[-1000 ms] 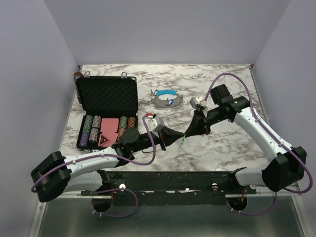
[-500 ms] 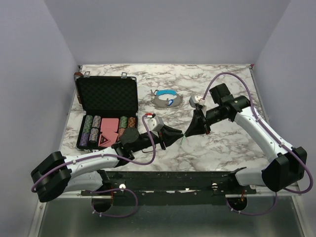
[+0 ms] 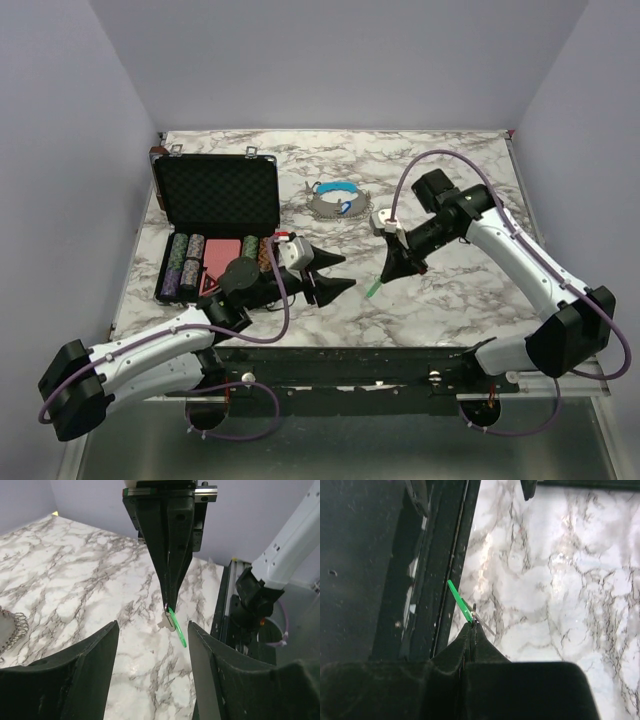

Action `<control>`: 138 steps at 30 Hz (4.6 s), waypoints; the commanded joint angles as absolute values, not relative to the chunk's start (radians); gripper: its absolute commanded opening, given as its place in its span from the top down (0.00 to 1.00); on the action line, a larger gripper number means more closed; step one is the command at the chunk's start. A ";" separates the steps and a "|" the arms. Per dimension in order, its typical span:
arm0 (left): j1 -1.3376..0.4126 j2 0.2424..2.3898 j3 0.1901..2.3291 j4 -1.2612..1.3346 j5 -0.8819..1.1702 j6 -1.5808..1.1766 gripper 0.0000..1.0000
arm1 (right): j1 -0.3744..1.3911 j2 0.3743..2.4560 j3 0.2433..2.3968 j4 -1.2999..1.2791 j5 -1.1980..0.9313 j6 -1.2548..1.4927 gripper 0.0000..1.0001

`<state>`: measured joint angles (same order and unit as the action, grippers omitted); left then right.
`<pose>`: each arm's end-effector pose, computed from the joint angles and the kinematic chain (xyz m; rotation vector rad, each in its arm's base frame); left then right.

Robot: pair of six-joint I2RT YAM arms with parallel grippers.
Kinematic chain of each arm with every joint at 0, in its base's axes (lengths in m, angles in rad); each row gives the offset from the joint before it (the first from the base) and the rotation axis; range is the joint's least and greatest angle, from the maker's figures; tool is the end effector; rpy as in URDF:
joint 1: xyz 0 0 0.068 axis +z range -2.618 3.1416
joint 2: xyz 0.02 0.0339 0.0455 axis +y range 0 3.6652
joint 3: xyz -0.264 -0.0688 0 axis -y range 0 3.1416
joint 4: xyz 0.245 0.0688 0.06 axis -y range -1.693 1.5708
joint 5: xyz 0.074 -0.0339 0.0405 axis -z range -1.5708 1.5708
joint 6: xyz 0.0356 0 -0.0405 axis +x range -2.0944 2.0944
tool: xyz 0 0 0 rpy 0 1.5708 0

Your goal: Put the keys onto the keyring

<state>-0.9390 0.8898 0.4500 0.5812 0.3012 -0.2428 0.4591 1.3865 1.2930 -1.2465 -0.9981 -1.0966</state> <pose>0.1143 -0.1740 0.2838 0.7703 1.3416 -1.1704 0.2041 0.1343 0.3191 -1.7780 1.5906 1.1459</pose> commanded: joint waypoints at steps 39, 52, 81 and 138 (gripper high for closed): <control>-1.003 1.226 0.649 0.471 0.431 -0.077 0.83 | 0.618 1.440 1.387 -1.313 -0.785 -1.077 1.00; -1.003 1.252 0.689 0.384 0.446 -0.063 1.00 | 0.620 1.431 1.387 -1.309 -0.804 -1.071 1.00; -0.994 1.077 0.514 0.529 0.310 -0.118 1.00 | 0.618 1.393 1.351 -1.201 -0.848 -0.936 0.76; -0.966 1.083 0.324 1.108 0.110 -0.416 0.82 | 0.491 1.381 1.281 -0.875 -1.172 -0.694 1.00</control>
